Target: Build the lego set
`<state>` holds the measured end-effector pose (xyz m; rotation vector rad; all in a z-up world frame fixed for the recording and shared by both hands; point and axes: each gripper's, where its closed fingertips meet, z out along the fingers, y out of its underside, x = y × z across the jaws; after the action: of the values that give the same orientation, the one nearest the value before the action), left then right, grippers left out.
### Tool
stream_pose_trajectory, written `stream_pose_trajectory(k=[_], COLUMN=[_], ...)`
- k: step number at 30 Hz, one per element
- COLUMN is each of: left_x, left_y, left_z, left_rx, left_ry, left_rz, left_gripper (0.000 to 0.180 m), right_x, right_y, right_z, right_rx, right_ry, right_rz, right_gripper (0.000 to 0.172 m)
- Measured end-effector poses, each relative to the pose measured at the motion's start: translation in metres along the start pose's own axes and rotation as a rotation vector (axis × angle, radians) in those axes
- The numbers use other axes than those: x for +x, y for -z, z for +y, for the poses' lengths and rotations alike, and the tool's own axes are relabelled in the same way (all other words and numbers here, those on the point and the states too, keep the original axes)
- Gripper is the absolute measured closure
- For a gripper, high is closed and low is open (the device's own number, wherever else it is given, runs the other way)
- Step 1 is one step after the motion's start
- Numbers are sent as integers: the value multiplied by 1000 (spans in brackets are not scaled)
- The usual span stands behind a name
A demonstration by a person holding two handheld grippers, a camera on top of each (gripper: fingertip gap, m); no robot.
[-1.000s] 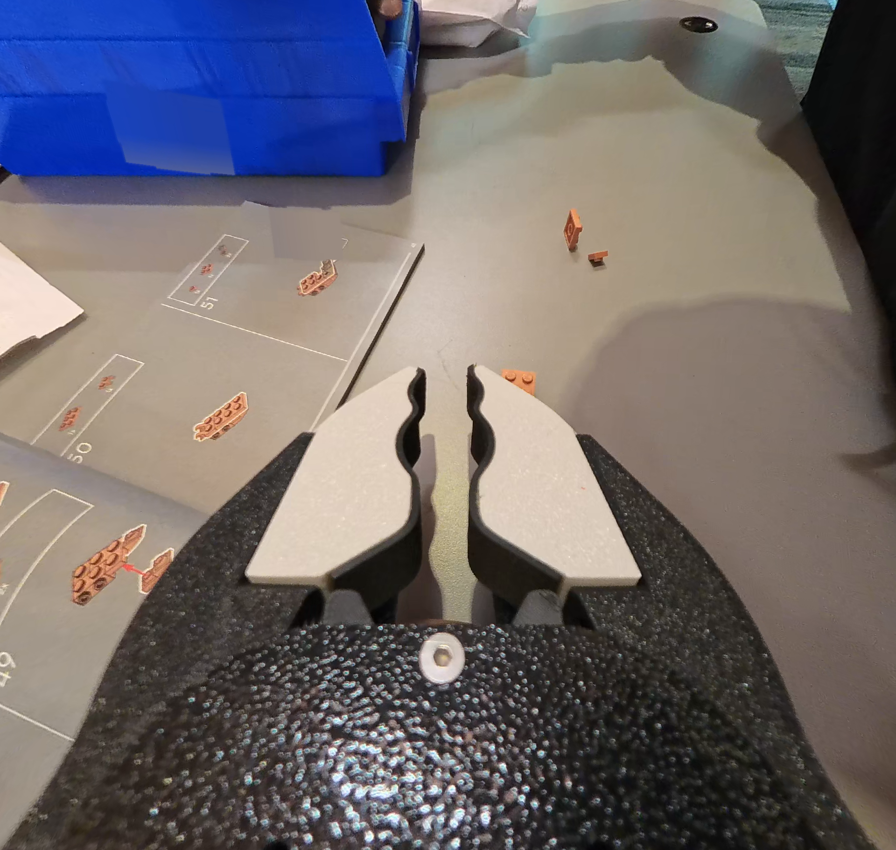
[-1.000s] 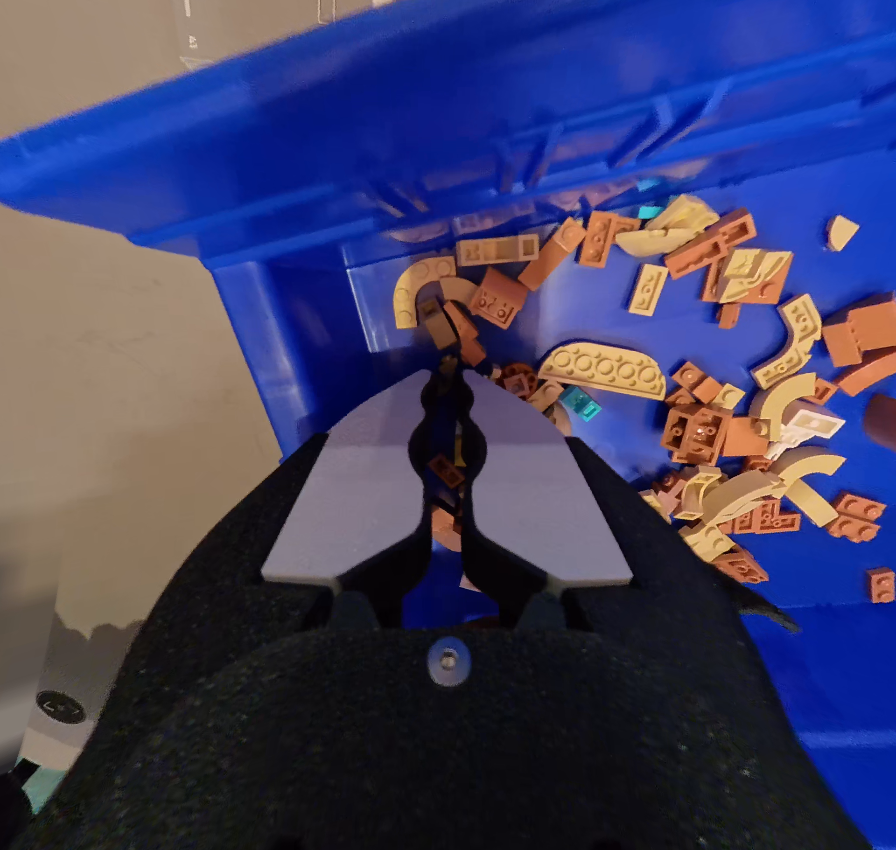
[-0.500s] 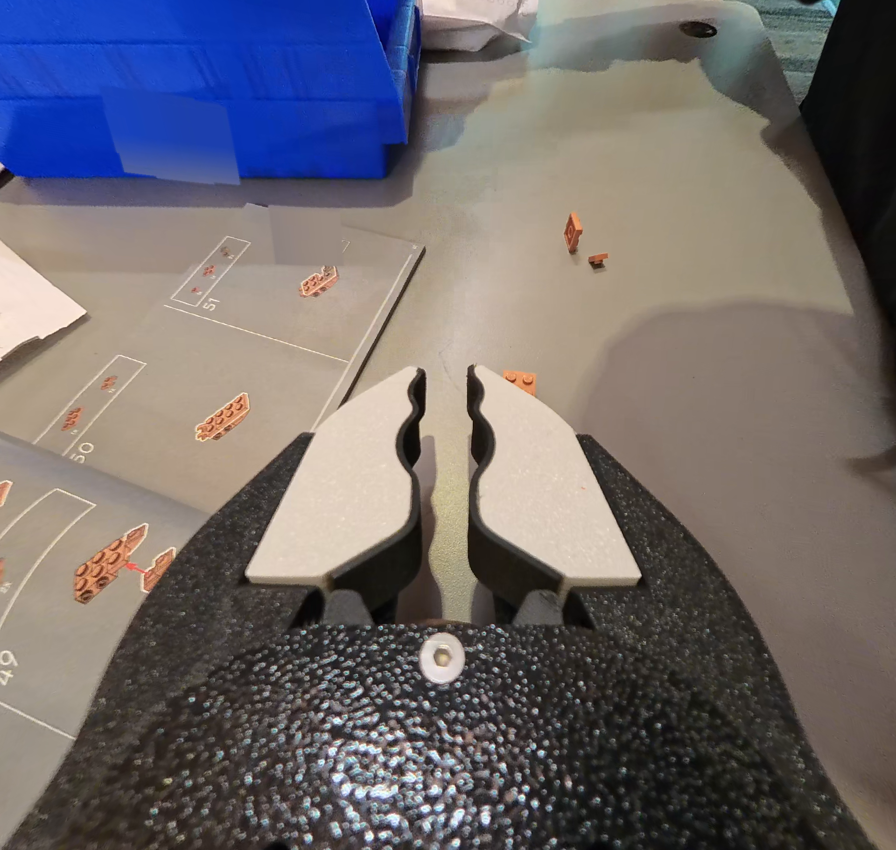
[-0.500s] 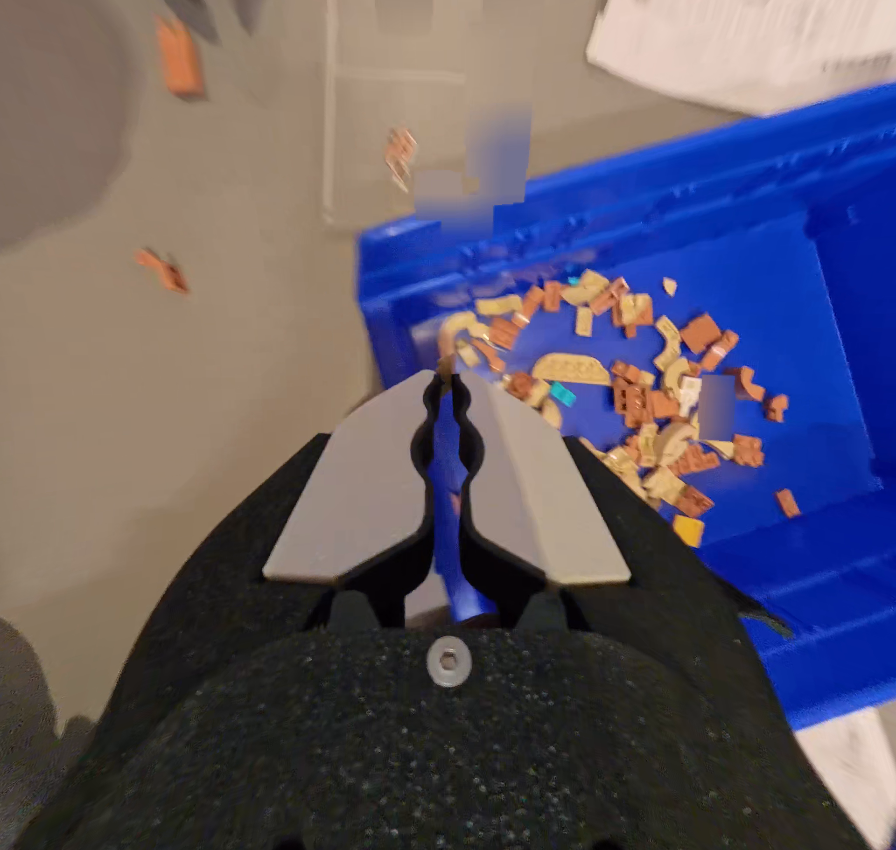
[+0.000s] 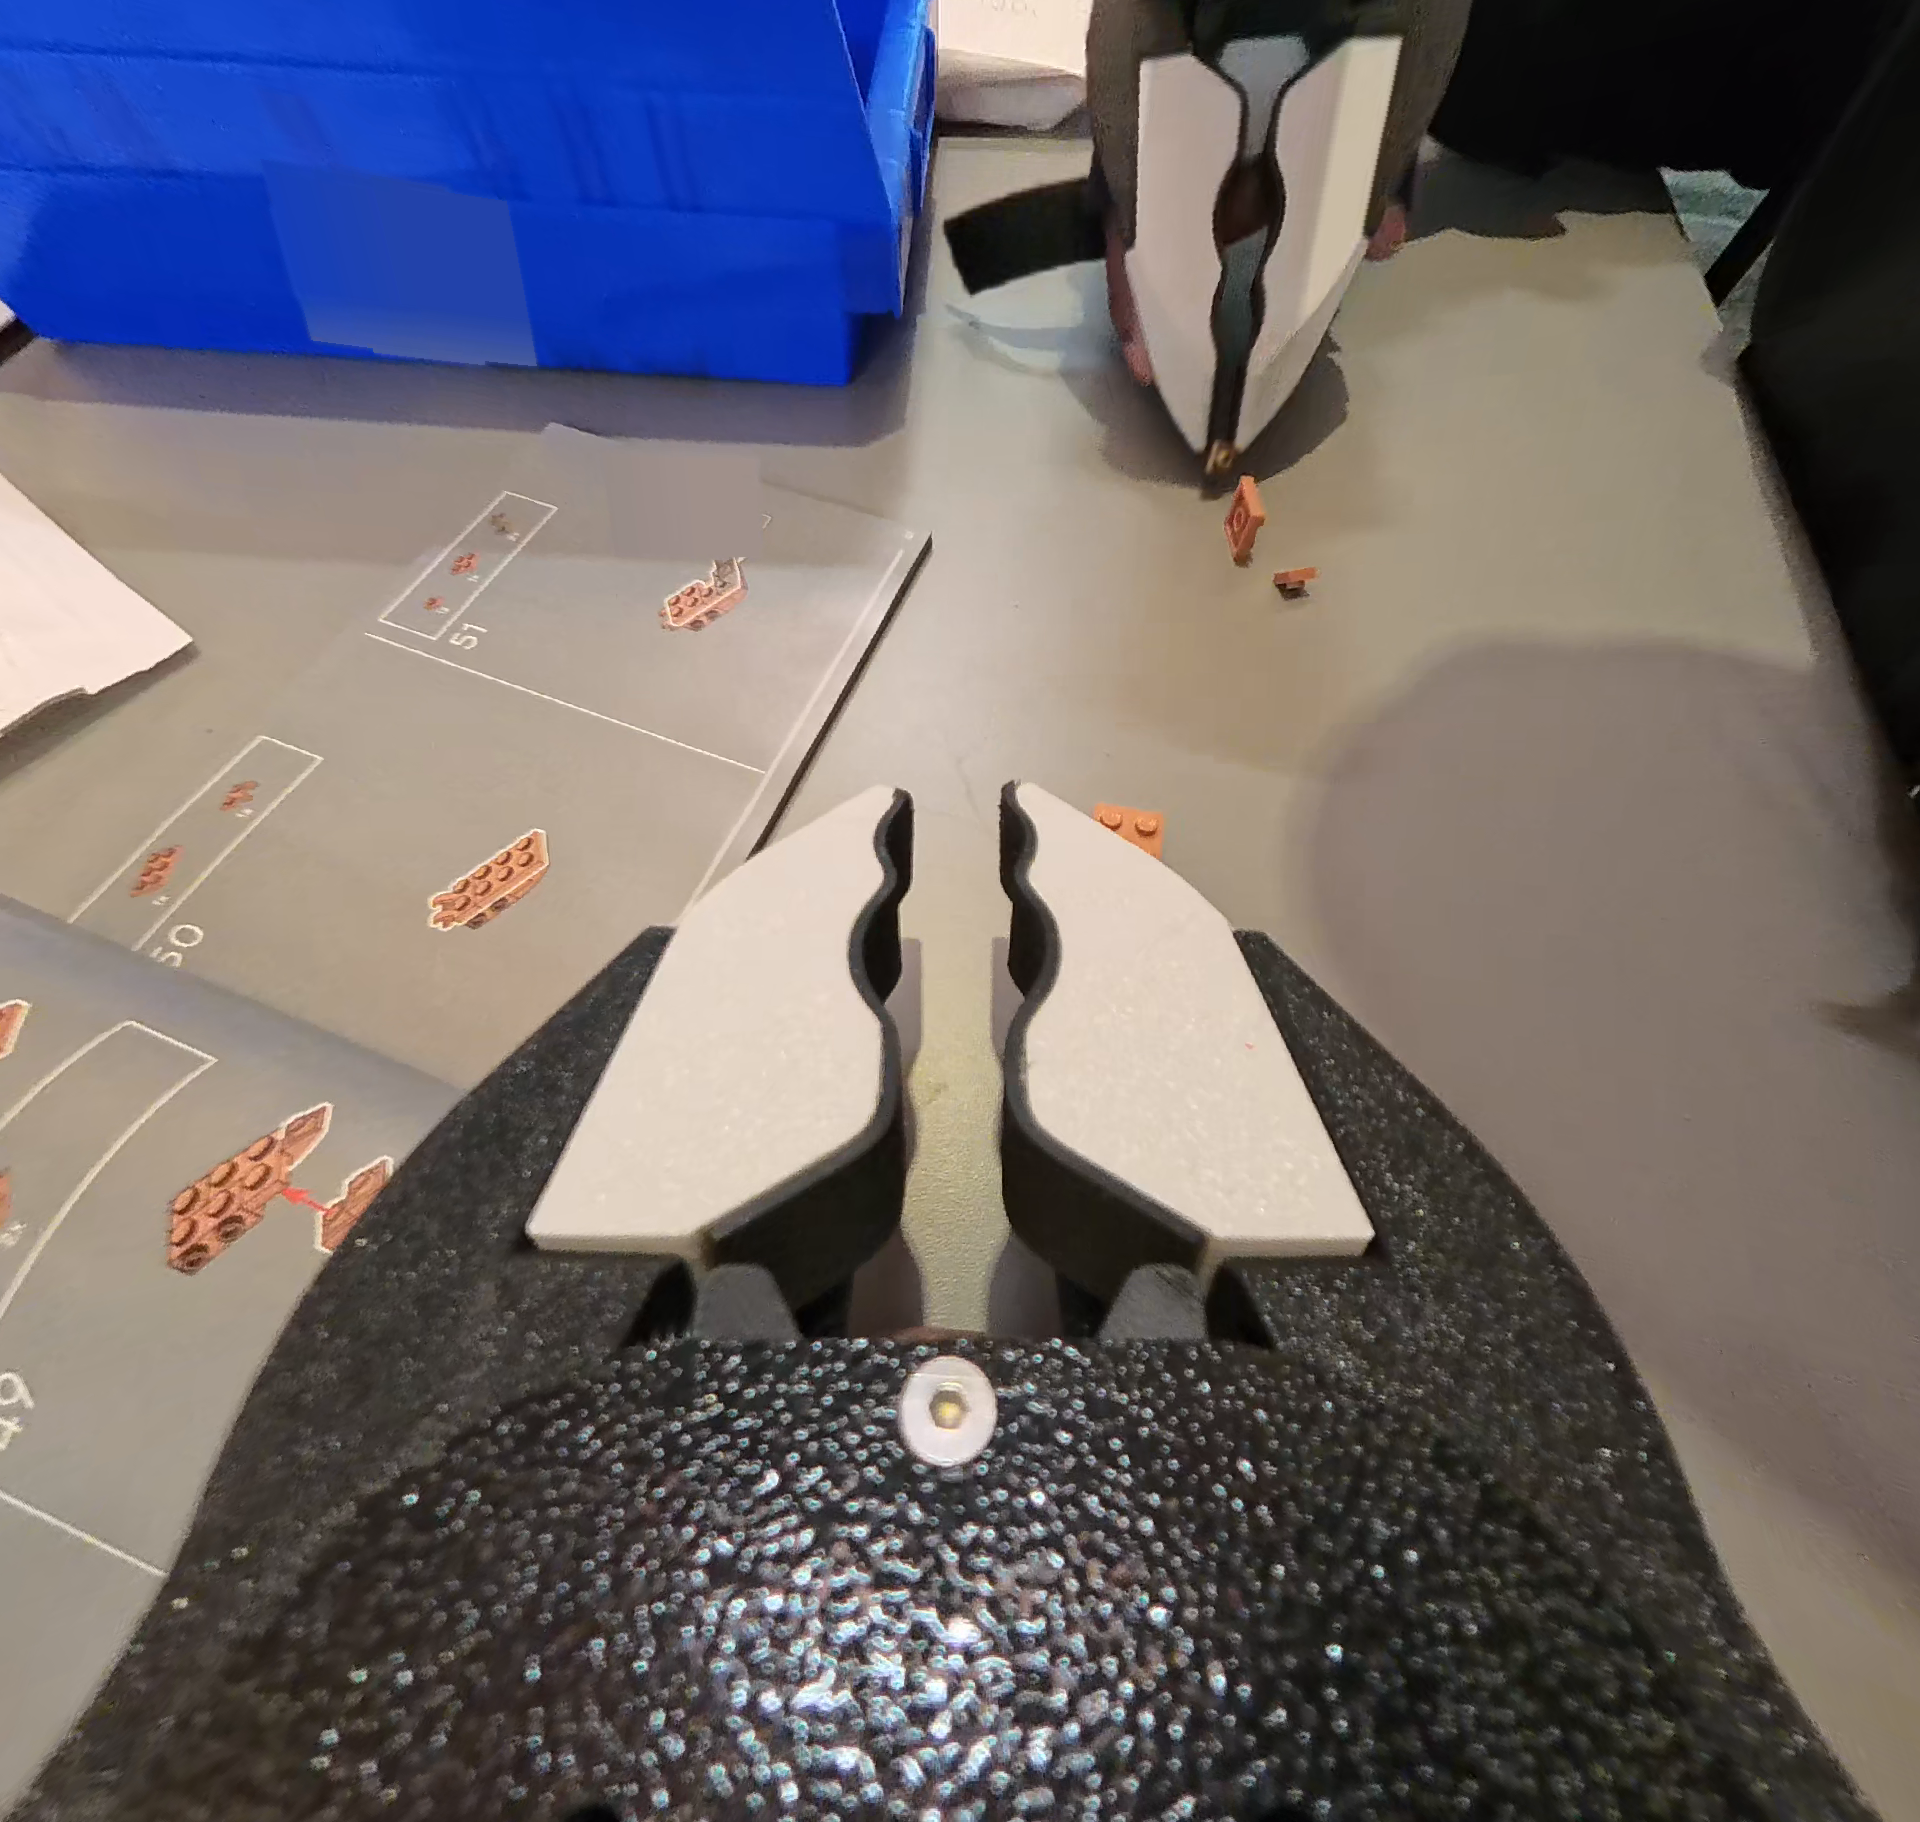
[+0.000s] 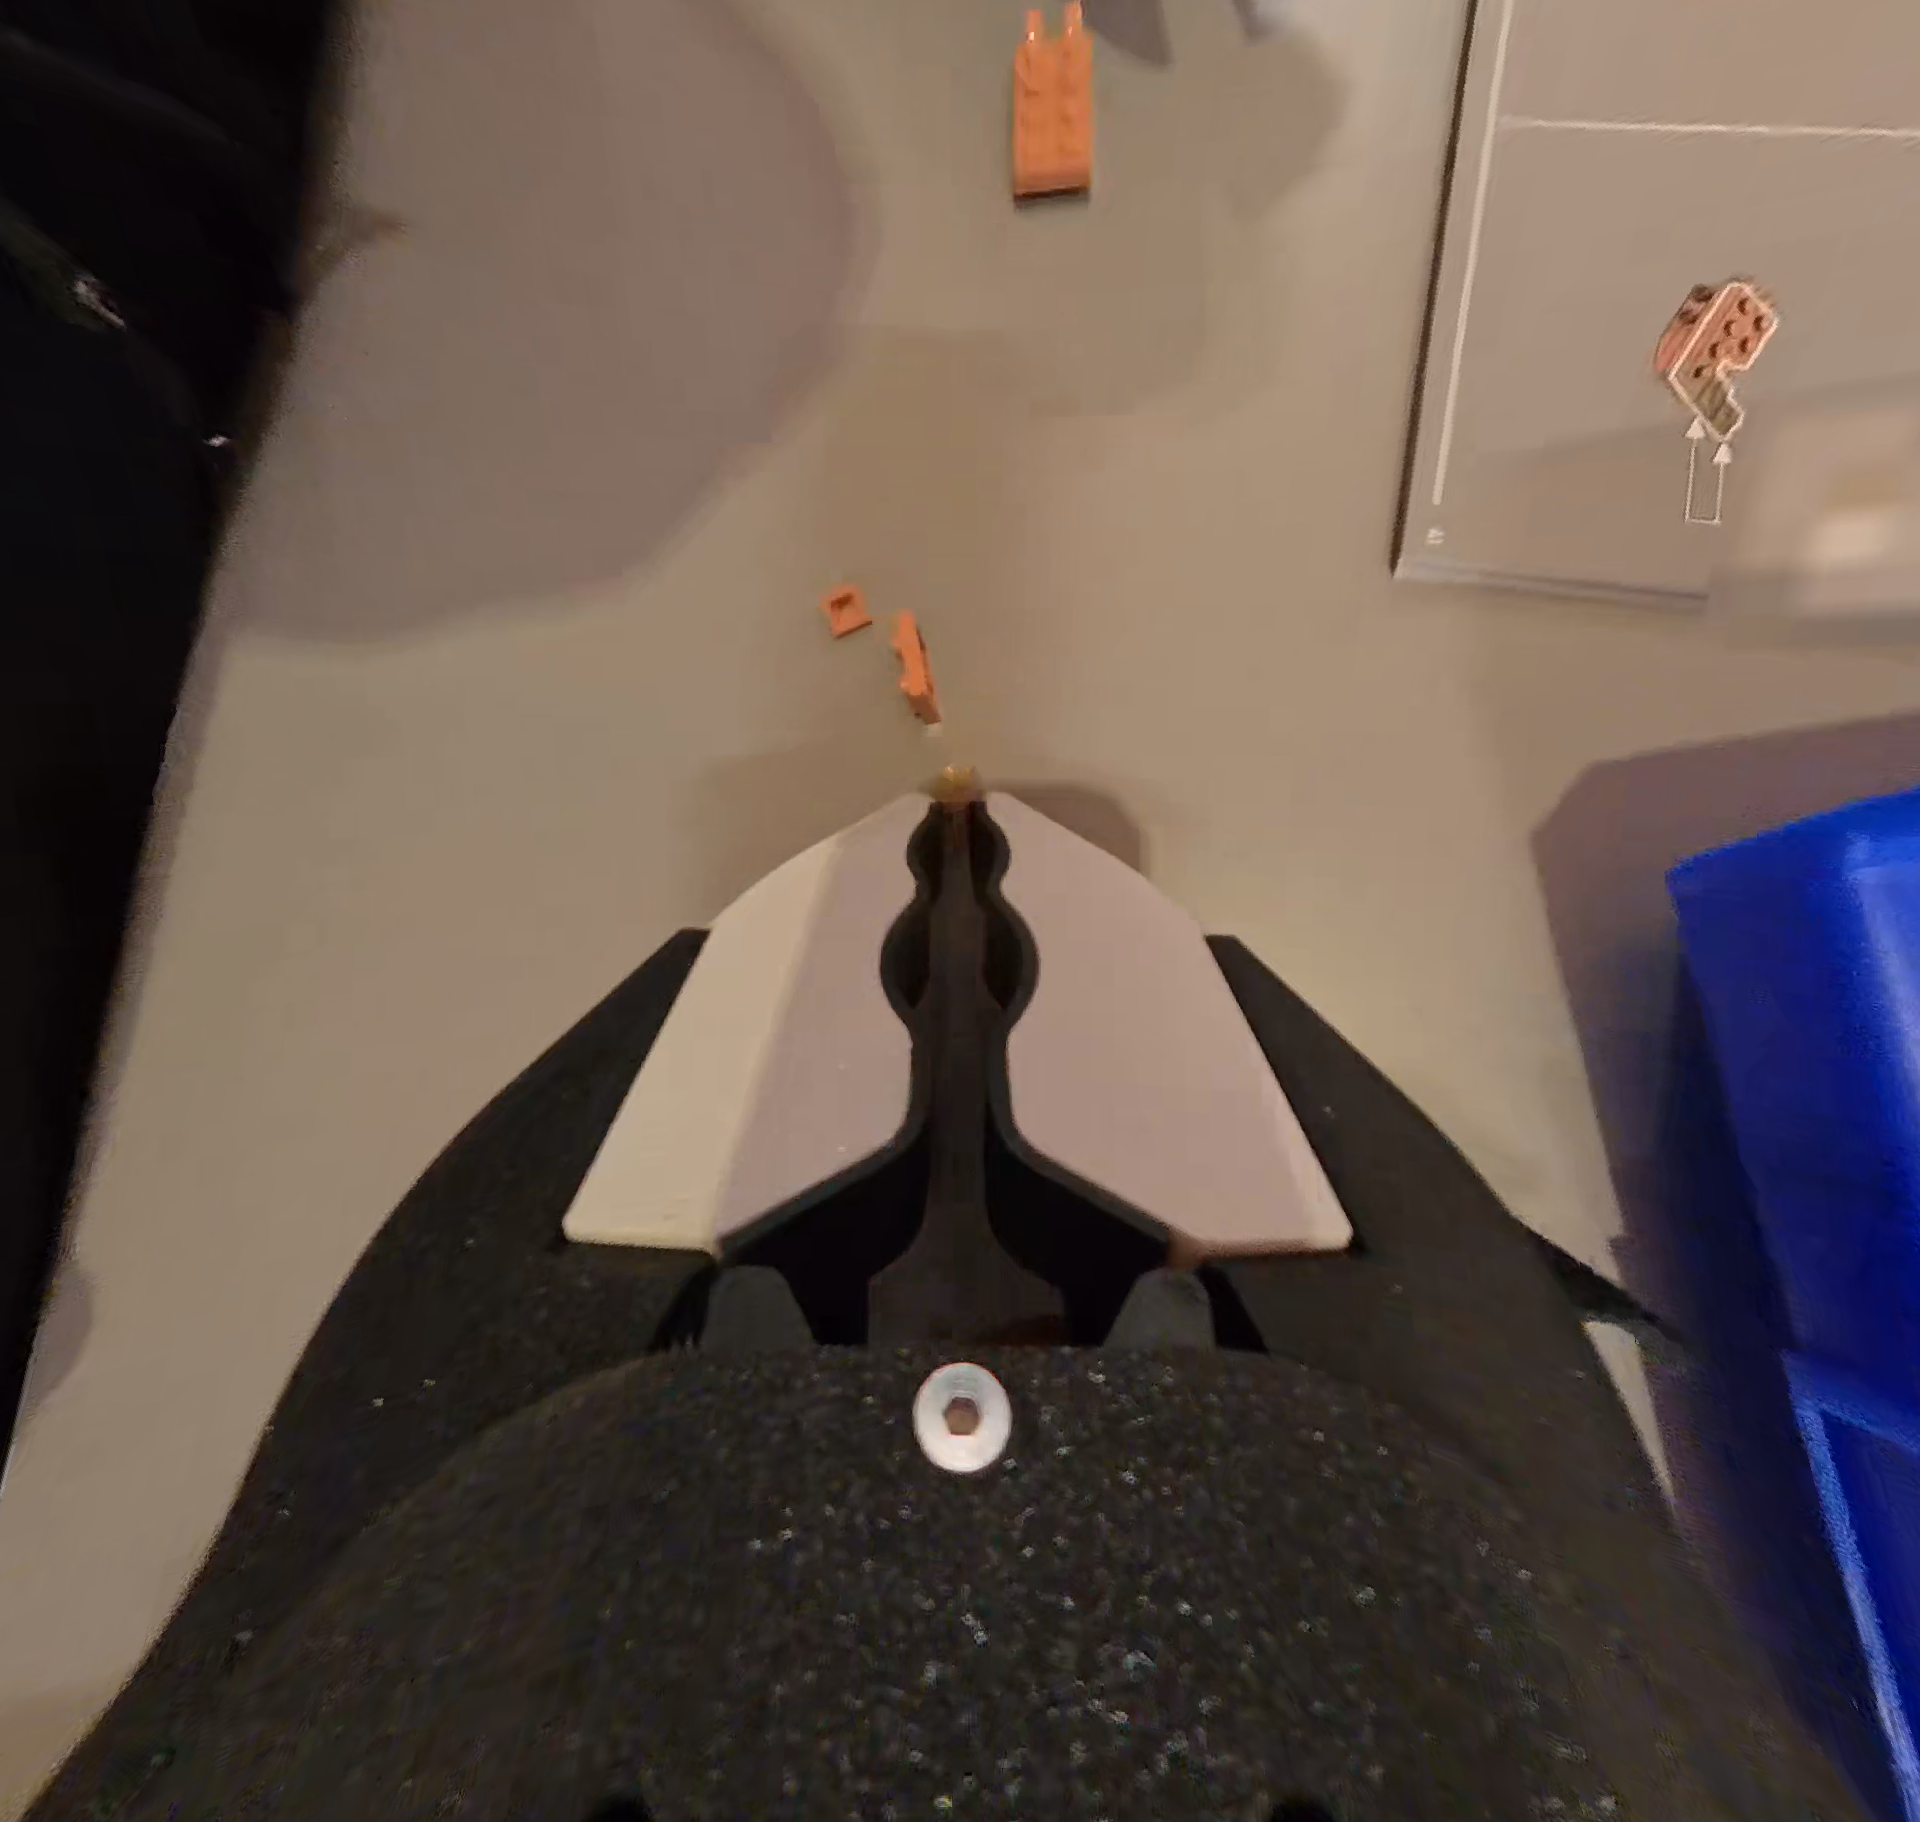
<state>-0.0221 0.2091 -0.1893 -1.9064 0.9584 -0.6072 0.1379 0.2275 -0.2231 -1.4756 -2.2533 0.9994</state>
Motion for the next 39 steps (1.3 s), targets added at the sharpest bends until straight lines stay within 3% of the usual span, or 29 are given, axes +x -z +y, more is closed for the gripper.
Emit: stream_pose_trajectory(k=[5, 10, 14, 18, 23, 33, 39], left_x=[1, 2, 2, 2, 0, 0, -1], left_y=[0, 0, 0, -1, 0, 1, 2], left_z=[0, 0, 1, 1, 0, -1, -2], left_rx=[-3, -3, -4, -10, -1, 9, 17], left_ry=[-16, -15, -12, -14, -1, 9, 15], left_rz=[-5, 0, 2, 2, 1, 8, 5], left_gripper=[165, 165, 165, 165, 165, 165, 165], right_x=[-4, 4, 37, 100, 153, 148, 154], right_y=[-2, 28, 79, 105, 77, 51, 47], right_z=[1, -10, -25, -24, -1, 18, 19], right_rx=[-6, 49, 76, -32, -213, -342, -357], right_ry=[26, 42, 75, 57, -27, 30, 40], right_rz=[-7, 40, 190, 330, 284, 80, 87], right_gripper=[155, 153, 155, 159, 165, 170, 164])
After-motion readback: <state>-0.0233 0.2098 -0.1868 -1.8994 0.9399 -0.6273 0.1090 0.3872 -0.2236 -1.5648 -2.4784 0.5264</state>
